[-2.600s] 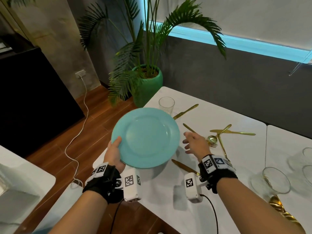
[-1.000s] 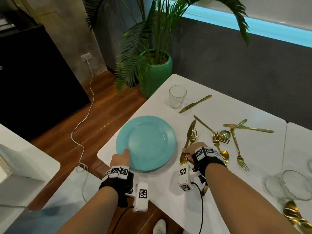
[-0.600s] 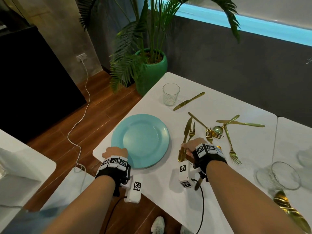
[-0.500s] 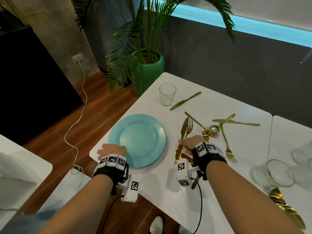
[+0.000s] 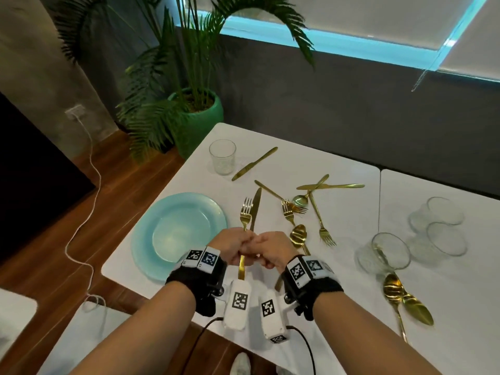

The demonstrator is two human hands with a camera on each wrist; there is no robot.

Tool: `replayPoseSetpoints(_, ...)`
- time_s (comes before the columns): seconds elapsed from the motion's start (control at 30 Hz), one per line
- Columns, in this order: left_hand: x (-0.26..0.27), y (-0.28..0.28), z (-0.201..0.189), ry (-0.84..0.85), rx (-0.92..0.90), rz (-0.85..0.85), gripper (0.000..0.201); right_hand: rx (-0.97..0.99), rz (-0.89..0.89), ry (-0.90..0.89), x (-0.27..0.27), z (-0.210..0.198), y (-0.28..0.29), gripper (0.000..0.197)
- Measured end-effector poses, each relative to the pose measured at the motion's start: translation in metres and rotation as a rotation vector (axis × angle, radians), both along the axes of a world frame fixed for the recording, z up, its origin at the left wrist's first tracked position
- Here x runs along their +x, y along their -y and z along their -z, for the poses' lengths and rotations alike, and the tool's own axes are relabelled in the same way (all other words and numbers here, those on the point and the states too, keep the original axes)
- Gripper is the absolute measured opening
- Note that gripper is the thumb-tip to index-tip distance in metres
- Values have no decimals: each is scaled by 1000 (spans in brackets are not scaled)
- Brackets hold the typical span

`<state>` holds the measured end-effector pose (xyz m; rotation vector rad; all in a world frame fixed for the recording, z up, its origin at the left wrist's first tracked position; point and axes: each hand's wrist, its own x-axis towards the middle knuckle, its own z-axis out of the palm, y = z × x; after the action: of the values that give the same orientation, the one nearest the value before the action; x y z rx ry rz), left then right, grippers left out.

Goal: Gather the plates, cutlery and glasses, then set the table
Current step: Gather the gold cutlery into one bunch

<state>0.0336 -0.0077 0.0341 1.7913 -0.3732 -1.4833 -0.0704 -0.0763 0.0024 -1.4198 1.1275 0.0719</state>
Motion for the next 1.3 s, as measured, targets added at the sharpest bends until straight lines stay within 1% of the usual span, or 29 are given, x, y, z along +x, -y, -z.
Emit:
replayPoseSetpoints(0.07,-3,-1,-1,-5,2,-37,21,-65,-18,-134,-20,3,7,17)
replayPoseSetpoints(0.1,-4,0,-1,-28,8,-93,18,-139,-45,-263,-31,8,11,16)
replayPoseSetpoints(0.13,-4,1,-1,-35,8,-140,17,-227,-59,-389,-40,12,16,25)
replayPoseSetpoints(0.17,-4,3,-1,-41,15,-161,16,-307,-61,-466,-48,16,18,33)
replayPoseSetpoints(0.23,-7,7,-2,-50,29,-160,18,-321,-12,-498,-57,29,24,38)
replayPoseSetpoints(0.33,-13,12,-1,-47,66,-145,18,-304,107,-509,-55,43,28,42)
replayPoseSetpoints(0.37,-14,13,0,-35,72,-133,18,-292,112,-525,-53,44,29,43)
replayPoseSetpoints(0.5,-18,13,6,11,76,-105,16,-250,174,-524,-46,48,35,27)
replayPoseSetpoints(0.63,-19,15,4,11,82,-100,15,-187,213,-499,-45,50,38,29)
replayPoseSetpoints(0.73,-18,17,6,20,74,-92,16,-39,272,-372,-42,43,42,24)
replayPoseSetpoints(0.83,-19,20,8,-4,47,-104,18,101,238,-196,-38,19,49,29)
replayPoseSetpoints(0.9,-20,23,8,-9,32,-90,19,149,200,-103,-32,-1,52,33)
replayPoseSetpoints(0.97,-23,26,8,-22,9,-72,22,168,171,-39,-24,-10,55,34)
replayPoseSetpoints(1.1,-27,28,9,-52,-25,-93,36,134,141,-11,-9,-12,52,27)
replayPoseSetpoints(1.2,-27,29,11,-52,-36,-131,33,53,69,-11,-3,-11,50,25)
replayPoseSetpoints(1.23,-26,30,12,-38,-35,-136,31,7,50,-28,-4,-8,53,24)
replayPoseSetpoints(1.27,-23,31,14,-20,-32,-144,28,-79,15,-96,-5,-5,57,26)
replayPoseSetpoints(1.3,-20,31,15,-4,-26,-154,27,-198,-33,-208,-9,0,63,29)
